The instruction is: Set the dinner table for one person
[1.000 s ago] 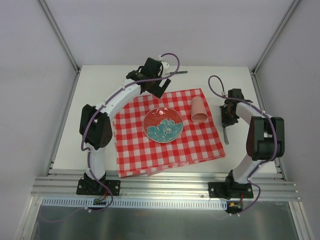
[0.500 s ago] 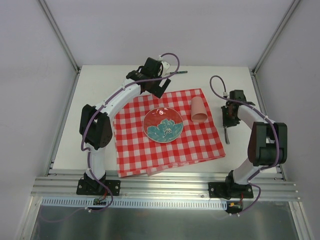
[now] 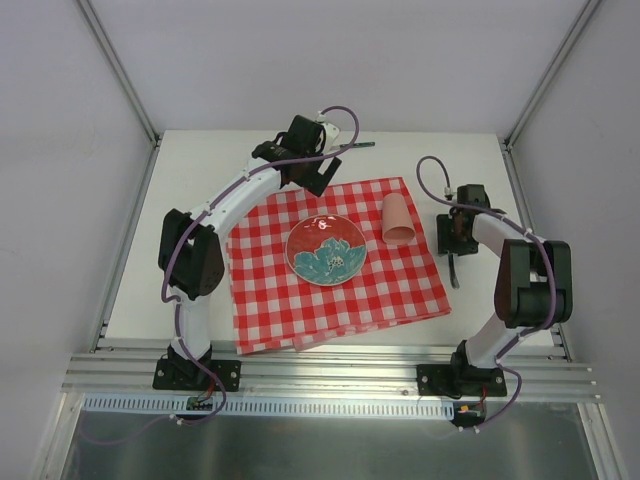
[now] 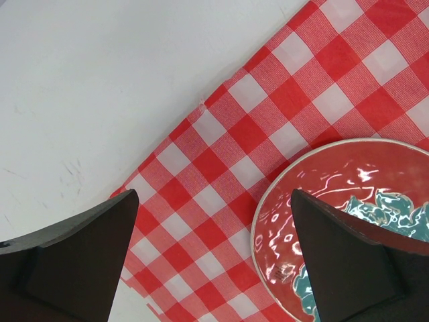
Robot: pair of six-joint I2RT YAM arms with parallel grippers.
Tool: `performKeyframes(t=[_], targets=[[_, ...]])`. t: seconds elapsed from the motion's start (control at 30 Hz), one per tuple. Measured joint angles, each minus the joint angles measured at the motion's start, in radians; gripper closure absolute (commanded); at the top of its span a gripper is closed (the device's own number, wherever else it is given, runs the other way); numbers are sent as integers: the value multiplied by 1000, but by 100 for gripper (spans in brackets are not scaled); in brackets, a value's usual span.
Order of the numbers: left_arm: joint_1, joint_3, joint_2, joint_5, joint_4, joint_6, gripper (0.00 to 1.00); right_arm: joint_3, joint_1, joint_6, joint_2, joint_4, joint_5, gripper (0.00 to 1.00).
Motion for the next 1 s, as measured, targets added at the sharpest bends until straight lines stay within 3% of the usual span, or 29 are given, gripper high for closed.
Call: performKeyframes(t=[0.13,0.27,0.53,0.7,1.0], targets=[[0,0,0,0,0,0,1,-35,0,-6,-23,43,-3,58],[0,5,0,0,-1,-1,1,-45,0,-20,-25,73,0,83],[0,8,0,0,0,-1,1,-48,0,-32,-25,81,4,89],[0,8,0,0,0,-1,1,-48,0,-32,-25,81,3,100],[-7,8,0,0,0,-1,1,-60,0,-32,-38,89,-4,100]])
